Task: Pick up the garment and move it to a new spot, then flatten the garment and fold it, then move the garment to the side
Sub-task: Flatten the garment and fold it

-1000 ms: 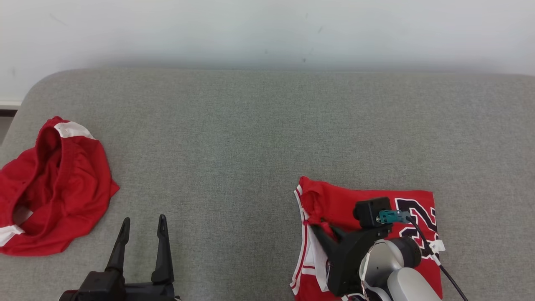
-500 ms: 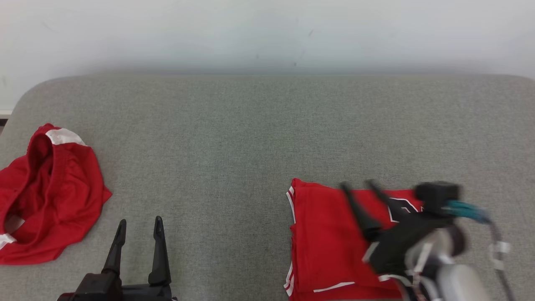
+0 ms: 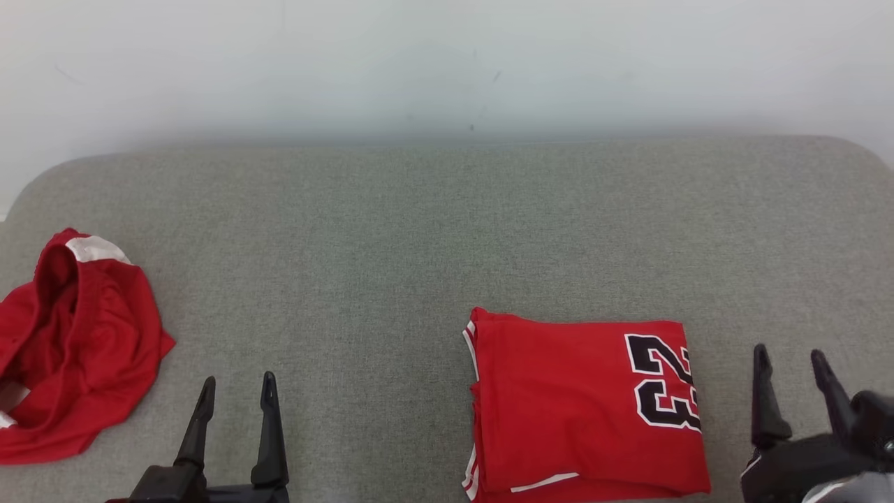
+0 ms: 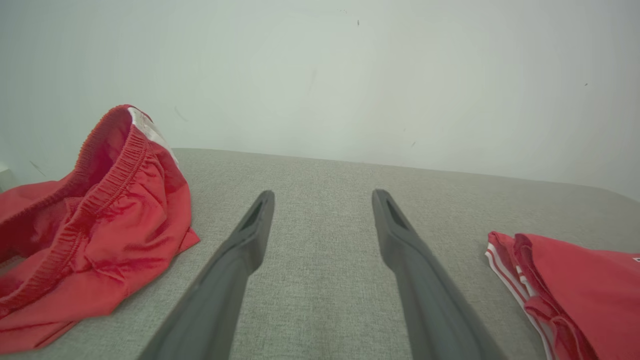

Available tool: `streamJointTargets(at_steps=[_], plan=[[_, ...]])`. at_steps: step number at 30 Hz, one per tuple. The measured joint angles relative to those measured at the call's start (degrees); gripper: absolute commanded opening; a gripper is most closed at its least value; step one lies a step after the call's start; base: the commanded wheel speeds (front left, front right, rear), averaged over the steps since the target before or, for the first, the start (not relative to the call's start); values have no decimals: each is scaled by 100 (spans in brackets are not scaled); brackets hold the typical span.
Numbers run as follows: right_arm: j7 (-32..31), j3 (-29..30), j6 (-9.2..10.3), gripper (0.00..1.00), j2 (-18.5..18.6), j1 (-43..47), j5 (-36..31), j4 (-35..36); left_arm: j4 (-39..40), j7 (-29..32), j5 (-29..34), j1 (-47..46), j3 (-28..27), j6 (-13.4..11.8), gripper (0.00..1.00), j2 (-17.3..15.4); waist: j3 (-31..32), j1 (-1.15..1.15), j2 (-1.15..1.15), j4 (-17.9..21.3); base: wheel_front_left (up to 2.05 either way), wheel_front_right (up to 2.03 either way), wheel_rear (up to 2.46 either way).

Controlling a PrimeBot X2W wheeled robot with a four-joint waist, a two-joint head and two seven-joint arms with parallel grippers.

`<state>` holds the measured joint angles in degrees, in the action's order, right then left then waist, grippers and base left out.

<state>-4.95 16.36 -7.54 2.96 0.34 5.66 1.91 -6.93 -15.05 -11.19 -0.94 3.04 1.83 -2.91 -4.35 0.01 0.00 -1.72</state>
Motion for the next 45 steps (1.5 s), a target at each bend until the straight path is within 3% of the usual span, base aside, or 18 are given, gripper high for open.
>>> streamJointTargets(at_steps=[9, 13, 27, 45], plan=[[1507, -461, -1, 100, -7, 203, -294, -854, -30, 0, 67, 219, -94, -33, 100, 1, 257, 0, 0, 66, 0, 0, 0], [1763, -594, -1, 100, -10, 200, -528, -1054, -109, 1, 146, 349, -162, -58, 100, -1, 378, 0, 0, 99, 0, 0, 0], [1962, -1006, -1, 100, -5, 164, -643, -1206, -232, 1, 365, 472, -468, -33, 100, -1, 438, -1, 0, 243, 0, 0, 0], [1986, -1042, -1, 100, -5, 96, -555, -1233, -211, 0, 370, 471, -427, -48, 100, -1, 388, -1, 0, 240, 0, 0, 0]])
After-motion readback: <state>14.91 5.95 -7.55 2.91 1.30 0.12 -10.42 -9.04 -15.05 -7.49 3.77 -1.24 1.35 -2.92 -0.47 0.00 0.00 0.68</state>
